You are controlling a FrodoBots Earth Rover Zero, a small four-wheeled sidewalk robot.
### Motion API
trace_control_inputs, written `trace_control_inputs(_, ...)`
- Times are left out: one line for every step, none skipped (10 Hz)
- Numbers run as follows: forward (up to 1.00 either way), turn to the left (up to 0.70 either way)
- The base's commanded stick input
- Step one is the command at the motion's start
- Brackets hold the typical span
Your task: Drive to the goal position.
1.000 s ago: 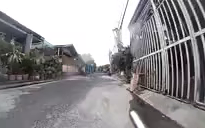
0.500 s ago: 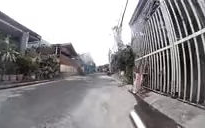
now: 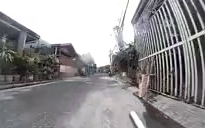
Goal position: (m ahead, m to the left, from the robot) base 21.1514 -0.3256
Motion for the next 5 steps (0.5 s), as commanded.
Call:
trace_control_inputs(0.5, -0.14)
trace_control_inputs(0.5, -0.09)
trace_control_inputs(0.5, -0.03)
trace_control_inputs(0.5, 0.0)
trace_control_inputs(0.5, 0.0)
